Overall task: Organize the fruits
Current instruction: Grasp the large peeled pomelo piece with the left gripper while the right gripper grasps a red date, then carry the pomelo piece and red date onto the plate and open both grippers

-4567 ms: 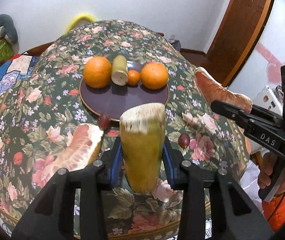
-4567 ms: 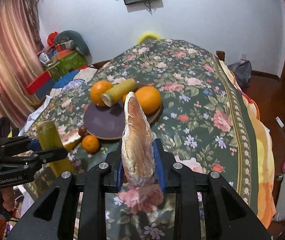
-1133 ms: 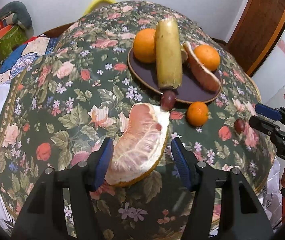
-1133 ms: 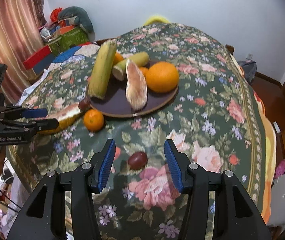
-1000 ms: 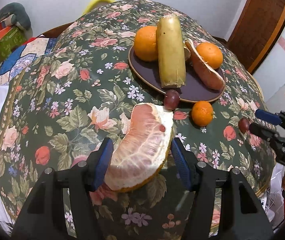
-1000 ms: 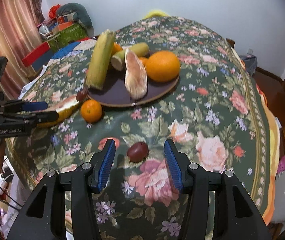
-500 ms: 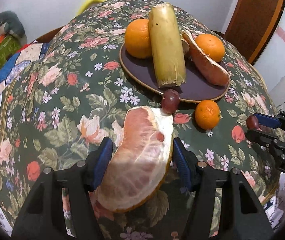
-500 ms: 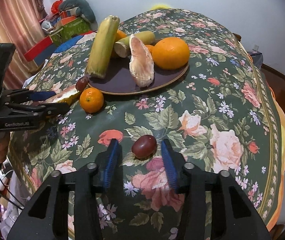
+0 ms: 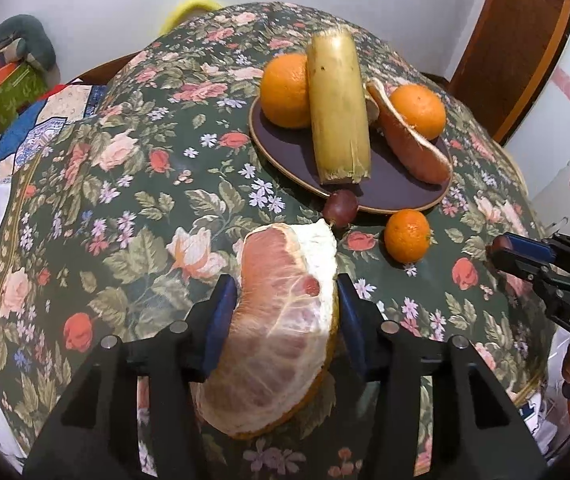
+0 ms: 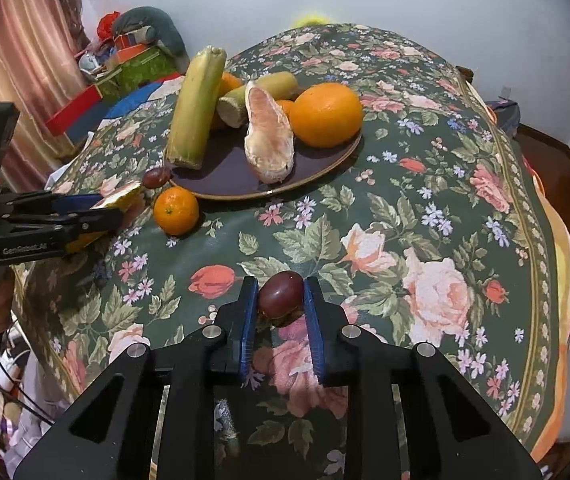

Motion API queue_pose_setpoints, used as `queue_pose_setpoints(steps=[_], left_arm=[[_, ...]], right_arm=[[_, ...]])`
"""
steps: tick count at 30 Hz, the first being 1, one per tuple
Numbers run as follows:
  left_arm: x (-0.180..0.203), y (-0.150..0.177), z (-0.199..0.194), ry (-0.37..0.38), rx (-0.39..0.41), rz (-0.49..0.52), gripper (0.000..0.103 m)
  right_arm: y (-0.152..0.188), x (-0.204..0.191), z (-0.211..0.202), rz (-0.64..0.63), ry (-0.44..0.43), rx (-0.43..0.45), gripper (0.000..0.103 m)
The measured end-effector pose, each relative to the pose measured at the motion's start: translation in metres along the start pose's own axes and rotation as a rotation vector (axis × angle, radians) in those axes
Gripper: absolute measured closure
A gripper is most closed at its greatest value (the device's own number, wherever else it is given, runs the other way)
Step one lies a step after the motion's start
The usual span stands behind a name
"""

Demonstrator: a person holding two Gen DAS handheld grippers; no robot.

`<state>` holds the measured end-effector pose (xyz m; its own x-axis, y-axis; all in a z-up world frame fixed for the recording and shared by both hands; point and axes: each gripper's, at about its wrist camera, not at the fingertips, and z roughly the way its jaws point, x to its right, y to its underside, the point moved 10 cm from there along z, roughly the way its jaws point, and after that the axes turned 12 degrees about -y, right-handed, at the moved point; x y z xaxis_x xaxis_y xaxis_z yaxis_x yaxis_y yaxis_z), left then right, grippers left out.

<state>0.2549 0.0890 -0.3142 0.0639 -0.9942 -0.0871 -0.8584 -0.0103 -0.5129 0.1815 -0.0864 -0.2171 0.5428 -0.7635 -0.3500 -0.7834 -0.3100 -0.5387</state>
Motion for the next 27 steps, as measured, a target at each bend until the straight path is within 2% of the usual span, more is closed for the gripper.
queue_pose_setpoints(steps=[7,14,16,18,19,23,26,27], left_arm=[[-0.002,-0.006,-0.025,-0.012,0.052,-0.012,0.058],[0.008,-0.023,-0.053,0.017,0.117,-0.021,0.061],[0.013,-0.029,-0.062,0.03,0.136,-0.016,0.077],[0.016,-0.035,-0.068,0.026,0.156,-0.015,0.084],[0.018,-0.038,-0.07,0.036,0.162,-0.016,0.103],[0.022,-0.045,-0.072,0.027,0.175,-0.004,0.103],[0.023,-0.042,-0.065,0.043,0.147,0.004,0.102],[0.023,-0.04,-0.061,0.051,0.128,0.001,0.093]], right_arm=[[-0.013,-0.004,-0.011,-0.009,0.002,0.04,0.082],[-0.028,-0.008,-0.021,-0.028,0.006,0.077,0.082],[-0.033,-0.007,-0.024,-0.029,0.006,0.089,0.082],[-0.038,-0.007,-0.027,-0.029,0.005,0.102,0.082],[-0.04,-0.007,-0.028,-0.029,0.004,0.108,0.082],[-0.045,-0.007,-0.03,-0.03,-0.001,0.12,0.082],[-0.045,-0.007,-0.029,-0.03,-0.005,0.12,0.082],[-0.044,-0.006,-0.028,-0.029,-0.006,0.118,0.082]])
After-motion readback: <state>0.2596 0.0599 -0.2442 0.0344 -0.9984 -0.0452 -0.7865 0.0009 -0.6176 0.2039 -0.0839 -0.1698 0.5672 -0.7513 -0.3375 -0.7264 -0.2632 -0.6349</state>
